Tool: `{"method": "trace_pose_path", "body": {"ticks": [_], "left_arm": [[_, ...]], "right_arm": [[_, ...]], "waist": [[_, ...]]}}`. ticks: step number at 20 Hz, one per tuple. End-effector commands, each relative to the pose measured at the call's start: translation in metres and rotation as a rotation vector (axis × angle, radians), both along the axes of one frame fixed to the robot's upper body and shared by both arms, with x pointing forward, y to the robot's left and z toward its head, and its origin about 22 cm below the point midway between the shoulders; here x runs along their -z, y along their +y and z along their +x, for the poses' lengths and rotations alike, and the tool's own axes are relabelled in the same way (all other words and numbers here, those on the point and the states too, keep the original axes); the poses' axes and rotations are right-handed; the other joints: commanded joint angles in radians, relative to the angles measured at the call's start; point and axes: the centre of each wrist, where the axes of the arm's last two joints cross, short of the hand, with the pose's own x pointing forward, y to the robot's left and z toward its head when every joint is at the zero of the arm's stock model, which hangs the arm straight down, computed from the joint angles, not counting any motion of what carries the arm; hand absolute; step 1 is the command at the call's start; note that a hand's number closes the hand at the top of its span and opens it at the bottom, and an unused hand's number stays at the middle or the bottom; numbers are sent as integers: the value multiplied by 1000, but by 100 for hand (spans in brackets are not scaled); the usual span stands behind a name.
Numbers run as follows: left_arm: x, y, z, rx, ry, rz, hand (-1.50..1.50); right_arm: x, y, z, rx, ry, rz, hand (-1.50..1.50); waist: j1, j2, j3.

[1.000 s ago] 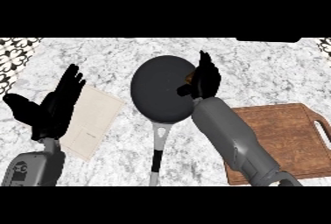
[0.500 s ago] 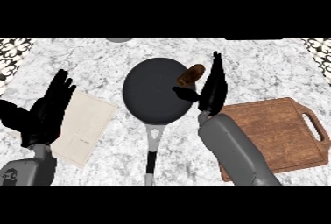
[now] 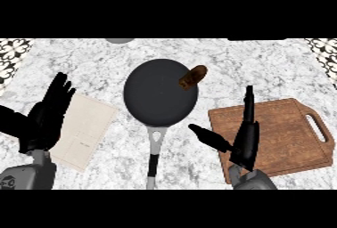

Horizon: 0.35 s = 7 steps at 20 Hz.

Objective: Pick the sweet potato from the cutting board and place it in the pan

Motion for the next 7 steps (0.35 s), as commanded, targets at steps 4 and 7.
{"method": "trace_pose_path", "body": {"ticks": [4,7], "left_arm": [[-7,4,17,17,3,3,0],[14,-4,1,33,6,3,0]], "right_arm": [[3,-29,-58,-18,-27,-12,-150],[10,-21,-71,-1,-8,-14,-150]], "waist": [[16,6,-1],[18,6,-1]]}}
